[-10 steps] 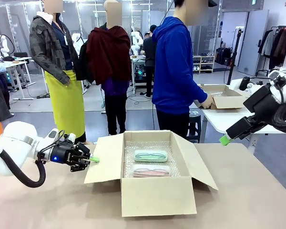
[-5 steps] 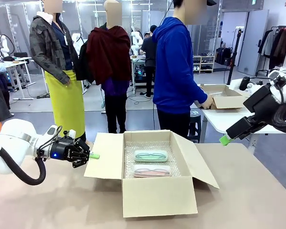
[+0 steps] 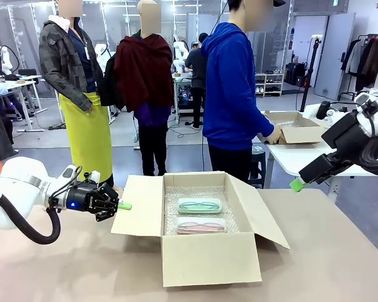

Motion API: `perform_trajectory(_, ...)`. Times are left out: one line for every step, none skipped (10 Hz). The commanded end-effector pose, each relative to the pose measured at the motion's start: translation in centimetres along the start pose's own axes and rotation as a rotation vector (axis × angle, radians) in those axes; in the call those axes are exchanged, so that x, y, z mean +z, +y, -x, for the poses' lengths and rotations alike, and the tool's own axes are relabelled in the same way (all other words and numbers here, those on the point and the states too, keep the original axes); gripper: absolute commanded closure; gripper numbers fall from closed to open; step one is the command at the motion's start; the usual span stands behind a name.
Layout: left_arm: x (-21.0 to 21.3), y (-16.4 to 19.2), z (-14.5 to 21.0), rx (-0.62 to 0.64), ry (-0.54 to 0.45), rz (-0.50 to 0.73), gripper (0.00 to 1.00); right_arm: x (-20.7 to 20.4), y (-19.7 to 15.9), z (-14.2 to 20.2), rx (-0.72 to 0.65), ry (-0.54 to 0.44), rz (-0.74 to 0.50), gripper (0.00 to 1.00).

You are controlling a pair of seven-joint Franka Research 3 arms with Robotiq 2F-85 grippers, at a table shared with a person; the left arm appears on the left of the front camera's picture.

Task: Pack the glasses set securely to prepare it for shipping.
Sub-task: Position the Package Box on the left side of the table.

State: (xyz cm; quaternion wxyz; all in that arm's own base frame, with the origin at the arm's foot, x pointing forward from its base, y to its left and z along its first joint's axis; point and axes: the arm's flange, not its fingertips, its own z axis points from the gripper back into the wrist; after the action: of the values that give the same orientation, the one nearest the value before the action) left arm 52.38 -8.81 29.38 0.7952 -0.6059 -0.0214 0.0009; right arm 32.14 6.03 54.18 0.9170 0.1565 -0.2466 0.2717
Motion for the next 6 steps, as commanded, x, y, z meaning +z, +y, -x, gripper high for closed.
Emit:
perform_trajectory(0.0,0.0,0.0,0.002,-0.001,0.002,1.00,-0.1,0.1,-0.2,0.003,-0.010,0.006,0.00)
perform_trajectory(0.0,0.0,0.0,0.000,0.000,0.000,0.98,-0.1,0.1,-0.2,0.003,-0.010,0.006,0.00)
perform_trajectory(1.5,0.0,-0.4,-0.003,0.038,-0.005,0.98,-0.1,0.1,-0.2,0.003,-0.010,0.006,0.00)
perform_trajectory(3.2,0.0,-0.9,-0.010,0.047,0.000,0.98,-0.1,0.1,-0.2,0.003,-0.010,0.006,0.00)
perform_trajectory(5.1,0.0,-1.2,-0.010,0.052,0.017,0.98,-0.1,0.1,-0.2,0.003,-0.010,0.006,0.00)
perform_trajectory(7.7,0.8,-1.6,-0.011,0.066,0.014,0.98,-0.1,0.1,-0.2,0.003,-0.010,0.006,0.00)
